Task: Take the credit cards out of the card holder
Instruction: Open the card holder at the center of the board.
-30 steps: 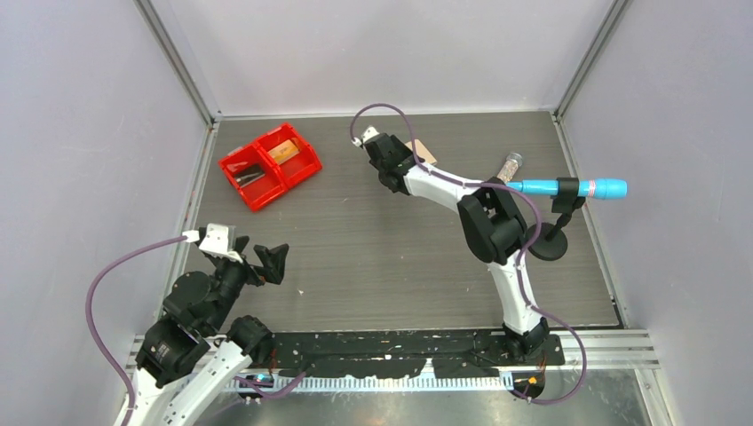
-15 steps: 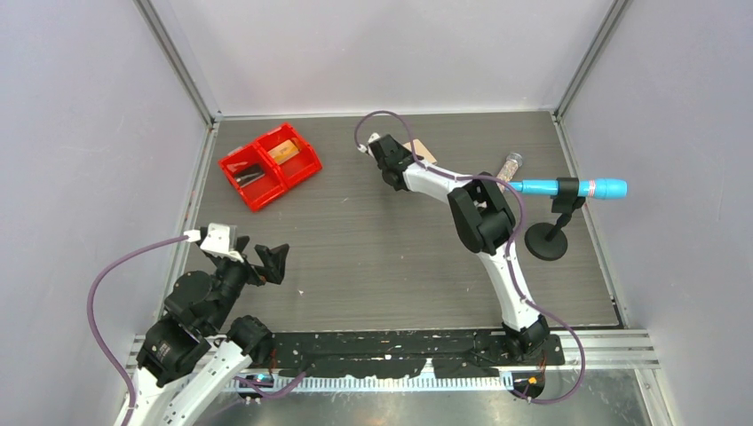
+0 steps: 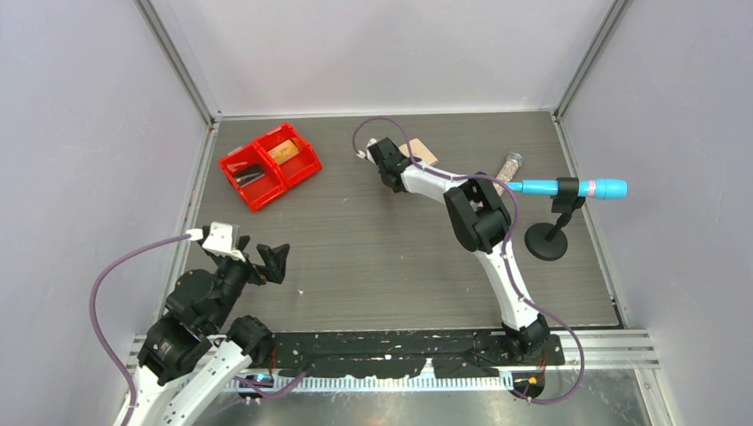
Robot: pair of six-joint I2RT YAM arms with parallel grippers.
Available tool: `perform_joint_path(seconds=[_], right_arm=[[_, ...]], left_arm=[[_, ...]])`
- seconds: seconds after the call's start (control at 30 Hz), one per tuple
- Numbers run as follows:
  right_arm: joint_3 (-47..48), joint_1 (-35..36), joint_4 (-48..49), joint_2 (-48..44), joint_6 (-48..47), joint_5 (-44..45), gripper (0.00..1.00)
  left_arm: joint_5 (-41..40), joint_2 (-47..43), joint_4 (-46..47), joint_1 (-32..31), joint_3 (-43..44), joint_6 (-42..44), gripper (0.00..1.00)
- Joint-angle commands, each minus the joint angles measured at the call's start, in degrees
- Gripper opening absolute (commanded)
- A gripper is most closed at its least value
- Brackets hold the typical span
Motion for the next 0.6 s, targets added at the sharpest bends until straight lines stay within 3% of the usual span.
perform_joint_path(seconds=[0.0,0.33,0.57], right_arm=[[-1.58,-0.13,0.30,-4.71,0.69,-0.32,0.05],[-15.87,3.45,0.65,-20.47,9.82,-7.40,0.05],[-27.75,11.94,-1.45,-29.21,16.80,-3.71,0.05]], left_arm=[[0.16,-0.04,3.17,-0.20,-0.58,1.45,0.99],[-1.15,-0.26,3.03,-0.20,-0.58,1.48,0.98],[-2.22,0.16,2.38,-0.20,-0.32,1.28,0.98]])
